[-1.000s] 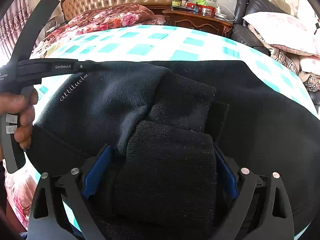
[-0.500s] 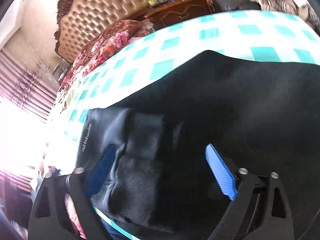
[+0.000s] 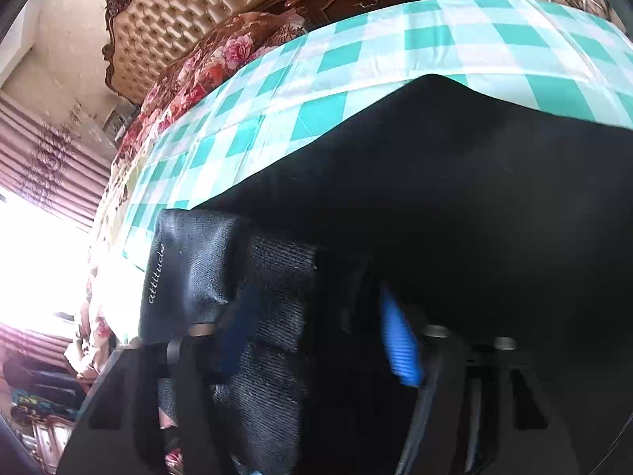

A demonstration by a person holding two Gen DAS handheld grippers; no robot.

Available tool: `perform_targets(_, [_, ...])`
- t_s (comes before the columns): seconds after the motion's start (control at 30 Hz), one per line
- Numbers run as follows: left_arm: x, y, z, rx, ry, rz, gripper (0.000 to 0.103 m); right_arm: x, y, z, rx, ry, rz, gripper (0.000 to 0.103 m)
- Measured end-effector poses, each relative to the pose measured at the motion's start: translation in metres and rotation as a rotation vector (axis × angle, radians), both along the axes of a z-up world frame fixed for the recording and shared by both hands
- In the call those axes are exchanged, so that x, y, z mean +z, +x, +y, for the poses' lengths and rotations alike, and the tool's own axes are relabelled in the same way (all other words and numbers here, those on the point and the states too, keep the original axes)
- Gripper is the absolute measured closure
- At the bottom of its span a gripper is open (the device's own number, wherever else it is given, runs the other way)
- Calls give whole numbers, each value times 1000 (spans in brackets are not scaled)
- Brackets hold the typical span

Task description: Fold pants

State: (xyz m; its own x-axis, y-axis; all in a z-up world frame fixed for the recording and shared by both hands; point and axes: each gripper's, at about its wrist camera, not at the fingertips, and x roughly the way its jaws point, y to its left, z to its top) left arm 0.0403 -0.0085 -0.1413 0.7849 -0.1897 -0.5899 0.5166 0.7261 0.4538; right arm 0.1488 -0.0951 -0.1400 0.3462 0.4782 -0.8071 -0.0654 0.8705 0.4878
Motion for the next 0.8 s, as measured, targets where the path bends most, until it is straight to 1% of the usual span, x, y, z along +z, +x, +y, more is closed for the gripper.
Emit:
perform_targets(0.03, [1,1,1,0,-8,1,72,2,1,1,1,-8,-5,73])
perform_targets(0.07, [7,2,3,12,-33,-8,75,7,2,3,4,-34,-25,81])
perform_targets(0.1, [12,2,4,20,-44,-24,75,13,2,4,11,-42,-45,86])
perform_targets(0.13, [16,2,6,26,-49,-39,75,18,2,4,18,-39,-63,87])
perform_targets(0.2, [26,4,10,41,-69,-75,76,32,0,6,29,-45,-111,88])
perform_targets(0.23, [29,5,10,45,-78,-77,76,34,0,7,30,-51,-121,88])
perform_targets(0.27, [27,8,9,45,-70,-73,76,34,0,6,29,-59,-124,88])
perform_targets(0.33, [20,10,4,37,-46,-59,76,24,0,5,22,-73,-98,88])
perform_targets(0.4, [7,5,-1,22,-26,-19,75,11,0,2,4,-87,-72,88])
perform_targets(0.43, [3,1,-4,17,-18,-9,71,8,-2,-1,-2,-83,-65,88])
perform_targets(0.47, [-1,-1,-5,15,-8,-11,66,7,-4,-4,-14,-80,-63,88])
perform_targets(0.5, [-1,-2,-6,13,-9,-14,61,11,-6,-6,-34,-94,-75,84])
perform_targets(0.53, [2,-3,-5,7,-33,-4,56,17,-8,-4,-44,-121,-99,79])
perform_targets(0.57, [5,-4,-3,3,-64,5,54,27,-13,-2,-57,-165,-139,77])
perform_targets(0.6, [13,-5,3,1,-119,16,54,40,-22,2,-66,-207,-194,76])
perform_targets(0.63, [25,-5,13,9,-200,21,54,47,-27,5,-66,-218,-222,75])
perform_targets(0.67, [34,-5,23,24,-262,19,54,52,-32,7,-67,-222,-242,71])
perform_targets(0.7, [45,-2,36,52,-336,19,54,58,-41,12,-66,-233,-268,66])
perform_targets(0.73, [54,3,53,95,-416,21,54,60,-47,16,-68,-248,-281,65])
perform_targets(0.77, [60,8,66,134,-466,24,56,61,-51,22,-68,-265,-286,65])
perform_targets(0.8, [64,17,86,202,-531,34,58,58,-56,30,-55,-270,-285,65])
